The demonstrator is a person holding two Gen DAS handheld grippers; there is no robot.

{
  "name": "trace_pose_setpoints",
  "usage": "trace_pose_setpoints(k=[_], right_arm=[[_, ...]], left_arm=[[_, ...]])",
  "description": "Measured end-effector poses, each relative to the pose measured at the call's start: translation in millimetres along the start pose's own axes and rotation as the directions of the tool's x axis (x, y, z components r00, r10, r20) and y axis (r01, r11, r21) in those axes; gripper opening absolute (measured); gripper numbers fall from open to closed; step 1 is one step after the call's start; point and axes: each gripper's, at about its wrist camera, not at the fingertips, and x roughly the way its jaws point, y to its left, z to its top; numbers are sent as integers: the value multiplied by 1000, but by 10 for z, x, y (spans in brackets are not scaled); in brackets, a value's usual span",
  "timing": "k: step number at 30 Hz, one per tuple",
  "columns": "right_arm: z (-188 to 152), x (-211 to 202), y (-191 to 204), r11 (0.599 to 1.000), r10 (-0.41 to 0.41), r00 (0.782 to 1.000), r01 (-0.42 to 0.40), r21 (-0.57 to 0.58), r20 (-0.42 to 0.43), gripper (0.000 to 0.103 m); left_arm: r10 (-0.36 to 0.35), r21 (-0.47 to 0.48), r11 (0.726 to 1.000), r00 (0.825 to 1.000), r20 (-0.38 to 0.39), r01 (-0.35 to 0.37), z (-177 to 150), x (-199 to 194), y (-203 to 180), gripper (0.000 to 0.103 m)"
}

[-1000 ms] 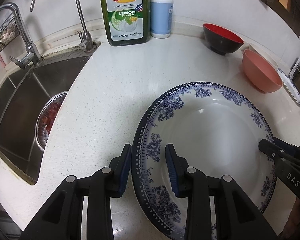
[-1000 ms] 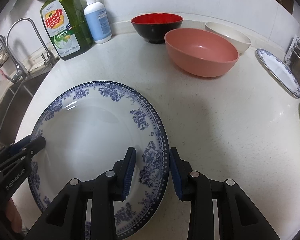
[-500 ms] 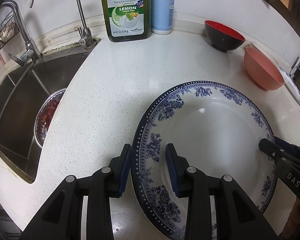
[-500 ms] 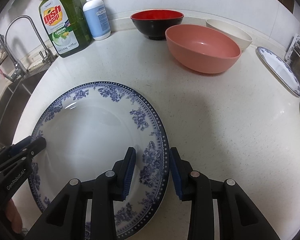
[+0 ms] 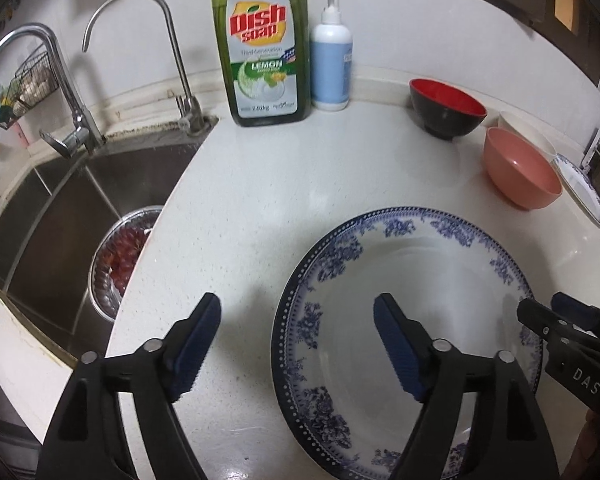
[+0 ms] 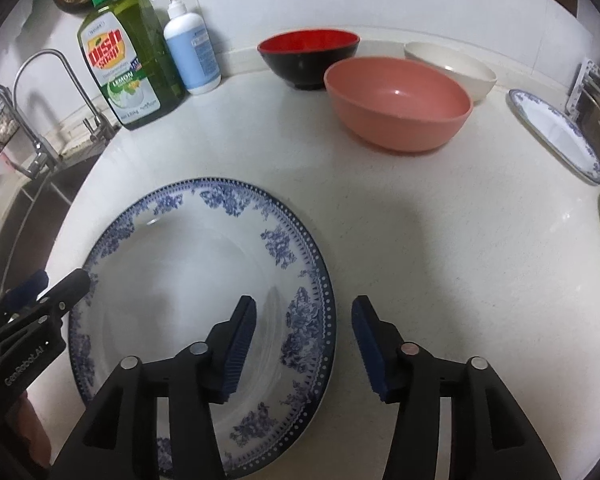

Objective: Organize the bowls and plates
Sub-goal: 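Lower the plate onto the counter and open both tools, then move both tools toward the rim of the lime-green plate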

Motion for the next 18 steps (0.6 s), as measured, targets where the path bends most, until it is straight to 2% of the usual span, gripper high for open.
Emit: trace_pose_setpoints(k=[8, 11, 13, 18], right_arm=[[44, -310, -145, 999, -45, 995, 43, 20, 84, 67], [30, -448, -254, 998, -54, 992, 49, 46, 111, 69], [23, -528, -330, 996, -63, 990, 56, 64, 127, 75], [-30, -731, -571, 991, -88, 983, 70, 118, 162, 78]], left_arm=[[-43, 50, 998, 998, 41, 41, 90, -175, -248, 94], [-65, 75, 995, 996, 63, 60, 115, -263, -384, 96], [-78, 90, 993, 994, 78, 70, 143, -325, -486, 98], [-131, 140, 983, 986, 105, 116, 181, -467, -743, 100]])
